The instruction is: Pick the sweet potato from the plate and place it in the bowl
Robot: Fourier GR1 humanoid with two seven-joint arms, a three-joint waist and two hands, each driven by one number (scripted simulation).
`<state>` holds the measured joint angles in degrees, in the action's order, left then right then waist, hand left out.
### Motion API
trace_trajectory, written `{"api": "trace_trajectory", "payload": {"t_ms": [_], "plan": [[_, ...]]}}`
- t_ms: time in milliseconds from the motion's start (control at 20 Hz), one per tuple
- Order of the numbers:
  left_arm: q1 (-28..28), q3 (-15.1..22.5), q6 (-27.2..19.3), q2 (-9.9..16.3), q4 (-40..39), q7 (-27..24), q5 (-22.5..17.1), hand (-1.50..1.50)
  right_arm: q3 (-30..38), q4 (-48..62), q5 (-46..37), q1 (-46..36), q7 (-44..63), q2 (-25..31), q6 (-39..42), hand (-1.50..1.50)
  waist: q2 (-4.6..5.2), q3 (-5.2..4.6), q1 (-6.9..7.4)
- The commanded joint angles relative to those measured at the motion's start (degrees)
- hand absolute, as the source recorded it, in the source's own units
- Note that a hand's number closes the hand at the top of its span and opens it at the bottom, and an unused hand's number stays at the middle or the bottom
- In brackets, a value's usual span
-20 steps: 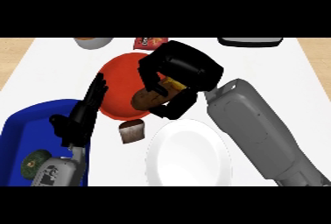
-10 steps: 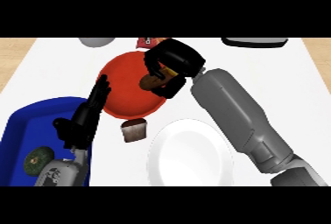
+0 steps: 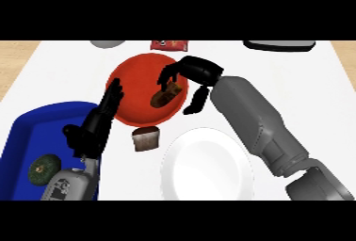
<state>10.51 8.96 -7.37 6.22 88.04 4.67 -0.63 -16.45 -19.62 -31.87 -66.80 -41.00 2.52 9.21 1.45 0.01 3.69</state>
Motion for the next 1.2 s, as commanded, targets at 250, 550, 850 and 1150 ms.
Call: {"api": "trace_trajectory", "payload": {"t_ms": [250,550,850,1150], "plan": [[-0.7,-0.6,1.5,0.8,1.8,2.3,-1.2,0.00,8.6,6.9,7.2,-2.7,-11.1,-0.2,6.4,-1.50,0.05,0.05,0.26],[0.9,0.7,-0.3,-1.1,0.3,2.1,1.1,0.00,15.2,9.9,13.1,-6.6,-9.0,2.8,12.2,-1.50,-0.07,0.03,-0.22],[1.0,-0.7,1.3,-0.1,1.5,2.2,-0.6,0.00,18.8,12.8,16.7,-9.7,-4.2,9.0,22.8,-1.50,-0.03,0.04,0.10],[1.2,1.0,0.3,-1.3,-0.1,0.5,1.7,0.00,17.9,12.3,16.4,-7.0,-6.2,11.9,30.5,-1.50,0.66,0.12,0.56]]}}
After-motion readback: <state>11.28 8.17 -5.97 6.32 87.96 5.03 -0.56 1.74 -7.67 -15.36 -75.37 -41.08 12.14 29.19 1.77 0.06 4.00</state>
